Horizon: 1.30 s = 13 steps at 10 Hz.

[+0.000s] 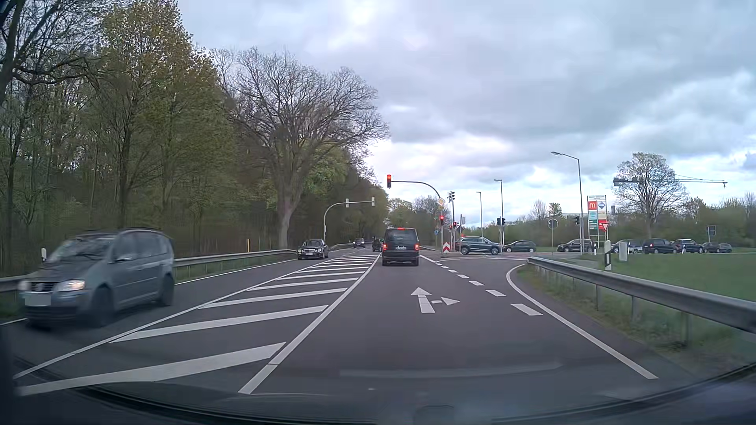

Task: Follow the waypoints while adhering to traffic rules and regulations

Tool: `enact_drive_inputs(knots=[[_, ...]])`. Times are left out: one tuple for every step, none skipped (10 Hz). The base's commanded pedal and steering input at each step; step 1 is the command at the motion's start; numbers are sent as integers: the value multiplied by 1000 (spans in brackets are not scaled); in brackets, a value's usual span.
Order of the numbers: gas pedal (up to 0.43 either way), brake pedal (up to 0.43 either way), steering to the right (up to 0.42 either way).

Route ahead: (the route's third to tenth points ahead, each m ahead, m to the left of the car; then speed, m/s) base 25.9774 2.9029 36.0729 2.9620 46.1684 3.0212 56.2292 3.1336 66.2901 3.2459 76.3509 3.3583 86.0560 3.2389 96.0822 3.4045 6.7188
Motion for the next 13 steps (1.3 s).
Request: enact_drive_inputs(knots=[[0, 0, -2], [0, 0, -2], [0, 0, -2], [0, 0, -2], [0, 0, -2], [0, 6, -2], [0, 0, -2], [0, 0, -2], [0, 18, -2], [0, 55, -2], [0, 79, -2], [0, 110, -2], [0, 128, -2]])
